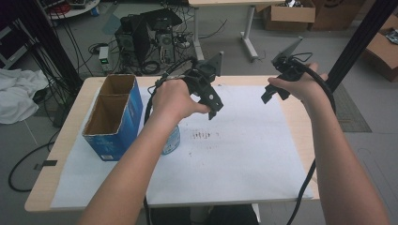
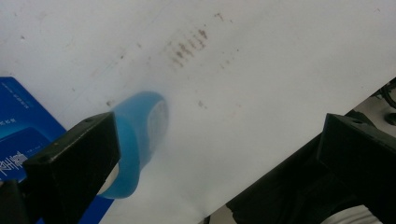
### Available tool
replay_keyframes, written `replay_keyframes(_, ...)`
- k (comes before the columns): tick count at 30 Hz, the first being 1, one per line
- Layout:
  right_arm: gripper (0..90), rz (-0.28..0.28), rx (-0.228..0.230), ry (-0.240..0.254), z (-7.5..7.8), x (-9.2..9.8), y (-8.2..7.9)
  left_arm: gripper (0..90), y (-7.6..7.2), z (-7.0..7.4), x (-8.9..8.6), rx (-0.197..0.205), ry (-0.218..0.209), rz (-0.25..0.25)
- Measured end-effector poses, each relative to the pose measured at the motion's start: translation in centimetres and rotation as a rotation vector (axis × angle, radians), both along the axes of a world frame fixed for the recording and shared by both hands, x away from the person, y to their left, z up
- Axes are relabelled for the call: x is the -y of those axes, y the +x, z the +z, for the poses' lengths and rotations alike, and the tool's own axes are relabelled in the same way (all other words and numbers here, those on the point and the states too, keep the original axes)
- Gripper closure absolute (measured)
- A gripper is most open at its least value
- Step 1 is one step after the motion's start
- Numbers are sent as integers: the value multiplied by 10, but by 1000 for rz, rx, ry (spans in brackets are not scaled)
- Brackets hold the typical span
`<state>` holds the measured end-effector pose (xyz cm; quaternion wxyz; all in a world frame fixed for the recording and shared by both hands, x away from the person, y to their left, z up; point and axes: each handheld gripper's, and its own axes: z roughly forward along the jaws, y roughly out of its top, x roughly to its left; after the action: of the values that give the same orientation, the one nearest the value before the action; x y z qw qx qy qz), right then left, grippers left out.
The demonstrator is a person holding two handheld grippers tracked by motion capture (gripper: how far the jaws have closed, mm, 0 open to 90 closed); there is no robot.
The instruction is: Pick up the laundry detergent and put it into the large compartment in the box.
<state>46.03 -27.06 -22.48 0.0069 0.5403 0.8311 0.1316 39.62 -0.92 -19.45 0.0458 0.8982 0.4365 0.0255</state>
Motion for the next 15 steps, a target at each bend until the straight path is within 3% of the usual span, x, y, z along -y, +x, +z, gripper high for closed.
replay_keyframes(2, 168, -3, 2, -2, 0, -1, -1, 1, -1, 2, -2, 1, -15, 0)
replay_keyframes(8, 168, 3, 7, -2, 2, 0, -2, 1, -2, 7, -9, 4, -8, 2)
replay_keyframes(15, 168, 10, 2, 1, 1, 0, -1, 1, 1, 12, -27, 16, -18, 22)
